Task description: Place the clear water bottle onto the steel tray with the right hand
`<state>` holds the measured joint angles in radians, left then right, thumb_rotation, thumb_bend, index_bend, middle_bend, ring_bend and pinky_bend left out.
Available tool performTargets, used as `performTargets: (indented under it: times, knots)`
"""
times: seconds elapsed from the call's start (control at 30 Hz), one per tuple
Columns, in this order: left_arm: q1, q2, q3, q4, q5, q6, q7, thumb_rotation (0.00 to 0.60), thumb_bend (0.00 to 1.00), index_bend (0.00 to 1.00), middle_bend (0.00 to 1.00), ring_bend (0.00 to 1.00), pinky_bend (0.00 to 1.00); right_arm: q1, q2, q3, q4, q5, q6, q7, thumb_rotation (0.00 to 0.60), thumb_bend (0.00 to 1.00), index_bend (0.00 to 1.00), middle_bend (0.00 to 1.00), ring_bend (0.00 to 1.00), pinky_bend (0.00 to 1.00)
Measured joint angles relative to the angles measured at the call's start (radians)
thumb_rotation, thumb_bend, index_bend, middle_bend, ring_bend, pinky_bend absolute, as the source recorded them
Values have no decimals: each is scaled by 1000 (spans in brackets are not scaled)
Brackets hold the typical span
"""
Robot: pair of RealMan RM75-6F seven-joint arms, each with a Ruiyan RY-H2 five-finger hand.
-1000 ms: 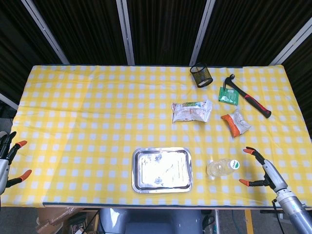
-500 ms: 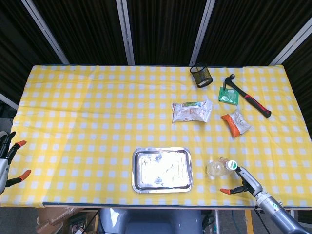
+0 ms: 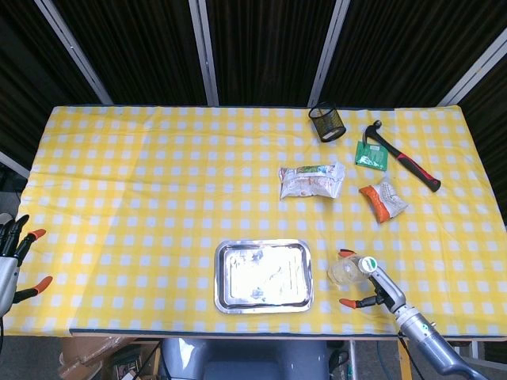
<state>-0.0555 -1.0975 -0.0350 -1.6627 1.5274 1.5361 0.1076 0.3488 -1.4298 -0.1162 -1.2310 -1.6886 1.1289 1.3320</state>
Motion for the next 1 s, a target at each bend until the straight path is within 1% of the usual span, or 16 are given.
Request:
performTargets:
  times: [0.13,0.17,0.27,0.33,0.47,0.5,0.63,0.77,0.83,0.9,1.0]
  knots:
    - [-2,-1,3,-8,1,-6,10,600,175,195,0,0,0,-1,-36,32,3,51,-5,-57,600,125,173,80,0,0]
    - [-3,0,4,-9,2,-7,11,600,175,195,0,0,0,-2,-45,40,3,62,-4,-74,600,125,183,97,0,0]
    - [-3,0,6,-12,3,-11,11,600,175,195,0,0,0,-6,-71,69,-4,97,-1,-122,600,125,298,209,17,0]
    - [-3,2,8,-15,3,-13,13,600,176,195,0,0,0,-11,-87,91,-16,129,6,-158,600,126,398,283,58,0]
    - [-4,3,9,-18,2,-17,16,600,176,195,0,0,0,-25,-110,134,-48,184,30,-222,600,152,517,382,112,0]
    - [-4,4,9,-19,3,-17,15,600,176,195,0,0,0,-27,-112,140,-59,190,34,-230,600,170,549,410,127,0]
    - [-4,5,12,-22,7,-16,17,600,176,195,0,0,0,-39,-106,157,-113,211,49,-245,600,250,624,481,166,0]
    - [0,9,16,-28,21,-4,11,600,176,196,0,0,0,-50,-92,161,-130,236,41,-251,600,313,673,552,201,0]
    - [2,12,17,-28,22,-2,5,600,176,196,0,0,0,-53,-91,163,-131,246,34,-248,600,377,711,589,221,0]
    - [3,14,16,-28,19,-2,2,600,176,197,0,0,0,-56,-91,166,-130,253,29,-245,600,411,733,598,224,0]
    - [3,15,14,-28,16,-2,-5,600,176,197,0,0,0,-57,-91,166,-128,254,24,-252,600,425,757,599,224,0]
